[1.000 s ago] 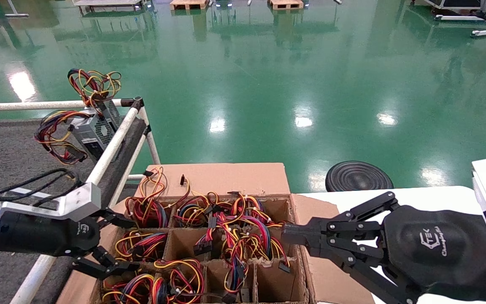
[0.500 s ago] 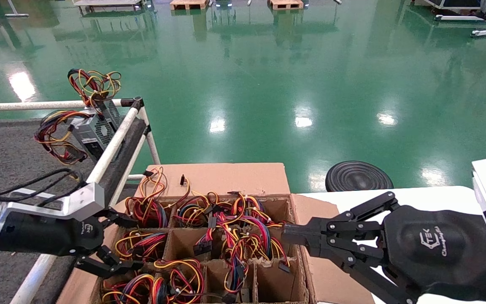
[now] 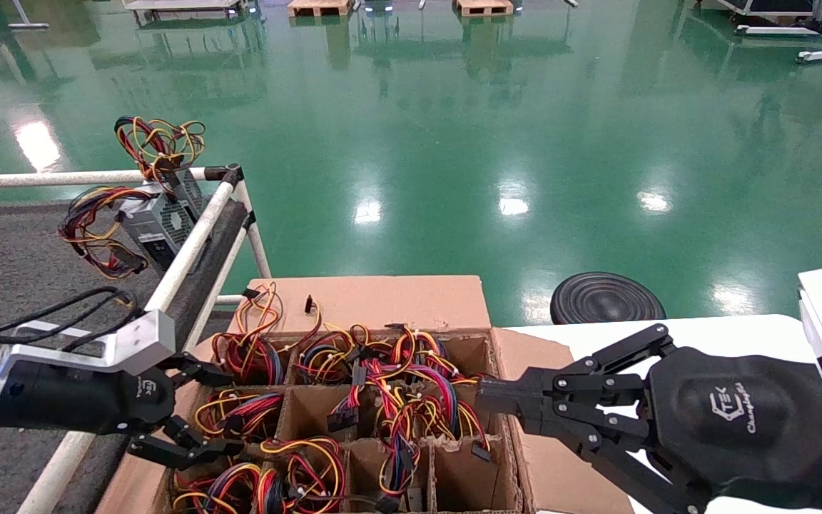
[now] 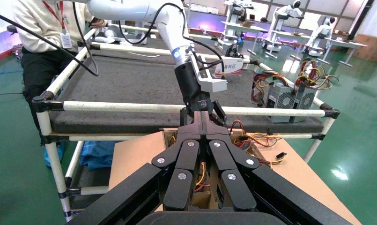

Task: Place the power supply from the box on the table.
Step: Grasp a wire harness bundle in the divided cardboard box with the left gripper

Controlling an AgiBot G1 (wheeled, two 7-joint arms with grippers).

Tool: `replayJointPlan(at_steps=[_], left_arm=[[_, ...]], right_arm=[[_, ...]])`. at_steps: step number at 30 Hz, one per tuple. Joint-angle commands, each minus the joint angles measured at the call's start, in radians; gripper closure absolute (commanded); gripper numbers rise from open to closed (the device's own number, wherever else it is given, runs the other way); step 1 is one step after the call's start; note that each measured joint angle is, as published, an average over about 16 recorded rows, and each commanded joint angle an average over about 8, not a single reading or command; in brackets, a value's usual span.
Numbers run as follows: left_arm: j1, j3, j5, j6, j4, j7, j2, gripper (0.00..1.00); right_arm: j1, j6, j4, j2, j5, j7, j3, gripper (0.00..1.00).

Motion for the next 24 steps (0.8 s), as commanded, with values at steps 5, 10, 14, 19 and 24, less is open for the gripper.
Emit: replayJointPlan(at_steps=[5, 10, 14, 19, 24], left_arm=[[0.002, -0.003, -0.004, 0.003, 0.011, 0.008, 0.000, 1.00], [0.002, -0.007, -0.009, 0.007, 0.020, 0.017, 0.000, 1.00], [0.003, -0.009, -0.012, 0.010, 0.027, 0.023, 0.000, 1.00], [0.004, -0.011, -0.016, 0.014, 0.034, 0.028, 0.000, 1.00], [0.006, -0.014, -0.019, 0.017, 0.040, 0.032, 0.001, 1.00]], right_arm=[[0.000, 0.000, 0.000, 0.000, 0.000, 0.000, 0.000, 1.00], [0.000, 0.000, 0.000, 0.000, 0.000, 0.000, 0.000, 1.00], [0.000, 0.000, 0.000, 0.000, 0.000, 0.000, 0.000, 1.00], [0.000, 0.000, 0.000, 0.000, 0.000, 0.000, 0.000, 1.00], [0.000, 0.000, 0.000, 0.000, 0.000, 0.000, 0.000, 1.00]])
